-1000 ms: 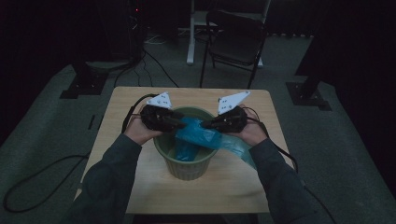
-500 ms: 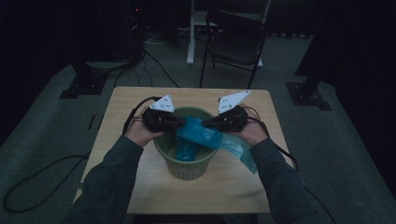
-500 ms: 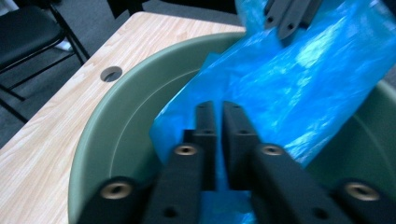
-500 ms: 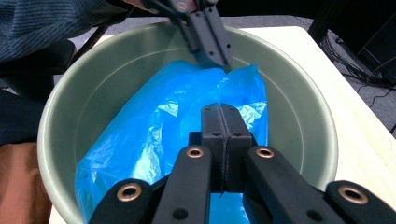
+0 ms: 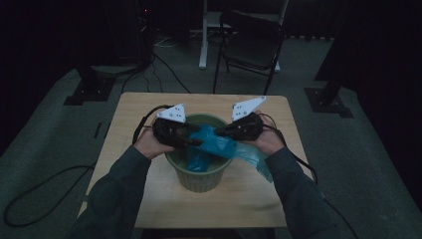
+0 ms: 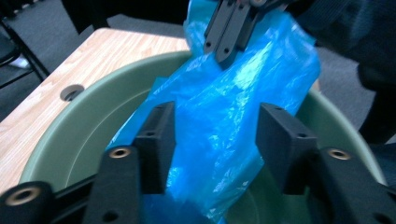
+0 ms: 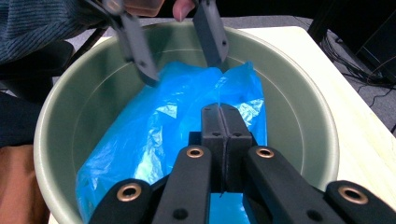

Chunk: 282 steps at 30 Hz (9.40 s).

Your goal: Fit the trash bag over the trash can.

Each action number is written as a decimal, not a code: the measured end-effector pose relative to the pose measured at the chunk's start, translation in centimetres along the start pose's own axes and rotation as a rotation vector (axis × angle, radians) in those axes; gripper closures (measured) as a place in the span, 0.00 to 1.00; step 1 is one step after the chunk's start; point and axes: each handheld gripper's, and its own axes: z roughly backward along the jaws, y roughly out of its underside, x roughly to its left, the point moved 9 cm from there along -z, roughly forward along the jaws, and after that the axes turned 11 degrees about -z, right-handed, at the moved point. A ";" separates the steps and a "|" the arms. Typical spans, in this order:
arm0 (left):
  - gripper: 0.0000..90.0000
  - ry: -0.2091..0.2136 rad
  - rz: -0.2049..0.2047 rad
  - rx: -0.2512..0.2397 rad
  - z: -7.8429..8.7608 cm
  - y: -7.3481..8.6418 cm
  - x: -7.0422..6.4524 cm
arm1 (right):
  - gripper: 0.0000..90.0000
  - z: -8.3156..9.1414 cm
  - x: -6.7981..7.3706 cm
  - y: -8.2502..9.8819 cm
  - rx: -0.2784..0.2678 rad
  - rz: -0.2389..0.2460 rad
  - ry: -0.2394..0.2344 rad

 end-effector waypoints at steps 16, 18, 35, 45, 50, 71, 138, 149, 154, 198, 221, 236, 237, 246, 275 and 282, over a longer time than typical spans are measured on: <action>1.00 -0.089 -0.026 0.089 -0.5 1.2 0.4 | 1.00 0.5 -0.2 0.0 -0.005 -0.012 0.025; 1.00 -0.096 -0.020 0.087 -0.3 1.3 0.6 | 0.99 0.6 -0.3 0.0 -0.005 -0.011 0.031; 1.00 -0.137 0.017 0.094 0.5 2.6 1.3 | 0.89 3.9 1.7 0.0 -0.087 0.014 0.033; 1.00 -0.143 0.023 0.086 0.5 2.4 1.5 | 0.86 2.4 2.2 2.0 -0.029 0.038 0.024; 1.00 -0.146 0.024 0.081 0.5 2.3 1.5 | 0.82 1.5 2.3 2.2 0.007 0.065 0.037; 1.00 -0.192 0.056 0.063 2.4 3.5 1.8 | 1.00 2.4 -0.5 2.8 0.050 0.012 0.200; 1.00 -0.277 0.295 0.046 5.1 10.1 4.9 | 0.74 5.7 -4.1 4.2 -0.053 -0.178 0.268; 0.87 -0.275 0.296 0.041 5.1 9.9 4.8 | 0.85 4.5 -4.5 2.5 -0.093 -0.210 0.235; 0.79 -0.287 0.305 0.021 5.8 10.0 4.5 | 0.99 4.2 -4.5 2.6 -0.071 -0.223 0.238; 1.00 -0.372 0.349 -0.055 6.0 7.7 5.7 | 1.00 2.1 -6.1 4.3 0.051 -0.278 0.322; 1.00 -0.355 0.478 0.007 2.4 11.7 7.5 | 1.00 -0.2 -8.4 7.1 0.143 -0.399 0.378; 0.85 -0.364 0.523 -0.019 2.7 11.6 7.4 | 1.00 -0.2 -8.4 7.4 0.153 -0.420 0.396; 0.82 -0.364 0.523 -0.019 2.7 11.6 7.4 | 1.00 -0.1 -8.3 7.4 0.148 -0.416 0.391; 0.69 -0.410 0.501 -0.076 5.7 10.1 6.8 | 1.00 0.3 -7.8 6.7 0.127 -0.401 0.380; 0.65 -0.353 0.246 0.001 2.9 3.8 5.4 | 1.00 1.1 -7.5 6.0 0.111 -0.387 0.393; 0.65 -0.369 0.263 0.026 2.7 4.9 5.7 | 0.96 2.1 -8.4 6.3 0.090 -0.430 0.439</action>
